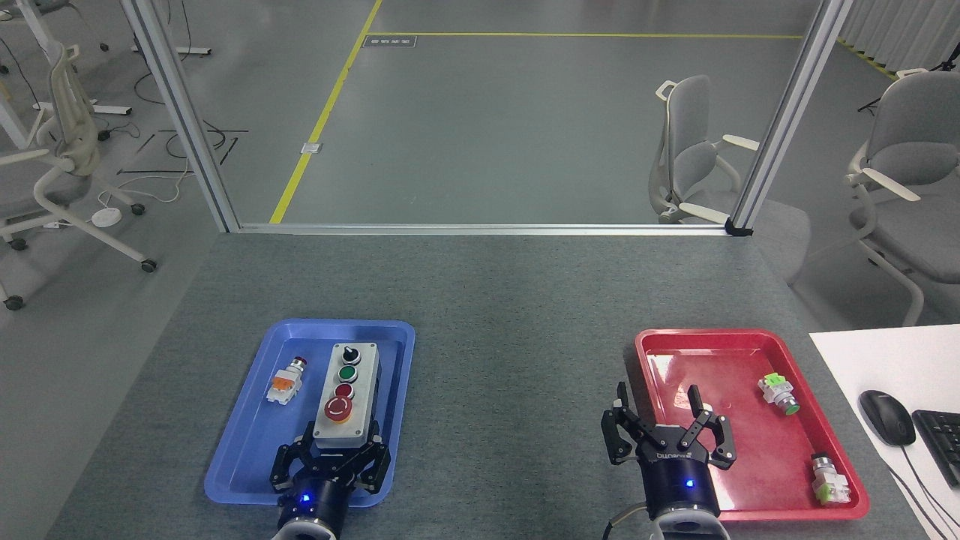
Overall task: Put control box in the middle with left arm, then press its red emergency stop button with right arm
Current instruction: 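Close the left gripper on the near end of the control box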
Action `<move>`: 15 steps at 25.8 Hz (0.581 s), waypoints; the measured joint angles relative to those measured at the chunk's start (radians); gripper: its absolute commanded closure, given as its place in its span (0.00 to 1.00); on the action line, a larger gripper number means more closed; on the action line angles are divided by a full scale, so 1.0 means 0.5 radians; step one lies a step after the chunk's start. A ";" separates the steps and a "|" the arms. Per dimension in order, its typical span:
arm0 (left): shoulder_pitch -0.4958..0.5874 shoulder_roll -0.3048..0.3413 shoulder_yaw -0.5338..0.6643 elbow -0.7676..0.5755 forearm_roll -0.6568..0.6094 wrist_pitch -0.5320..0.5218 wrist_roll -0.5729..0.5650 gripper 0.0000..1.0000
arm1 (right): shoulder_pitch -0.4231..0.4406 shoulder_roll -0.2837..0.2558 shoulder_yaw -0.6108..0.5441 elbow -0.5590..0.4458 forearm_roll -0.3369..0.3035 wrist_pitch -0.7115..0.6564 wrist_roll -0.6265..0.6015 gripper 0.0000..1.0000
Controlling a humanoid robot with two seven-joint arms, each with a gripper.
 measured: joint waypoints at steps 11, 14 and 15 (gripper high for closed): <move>-0.190 -0.008 -0.014 0.247 0.010 -0.030 0.004 0.51 | -0.017 0.011 0.030 0.005 -0.013 0.104 -0.013 0.02; -0.199 0.001 -0.015 0.259 0.011 -0.070 -0.008 0.82 | -0.019 0.022 0.069 -0.008 -0.013 0.138 -0.010 0.02; -0.206 0.005 -0.014 0.263 0.013 -0.083 -0.019 0.90 | -0.019 0.024 0.079 -0.010 -0.012 0.152 -0.010 0.02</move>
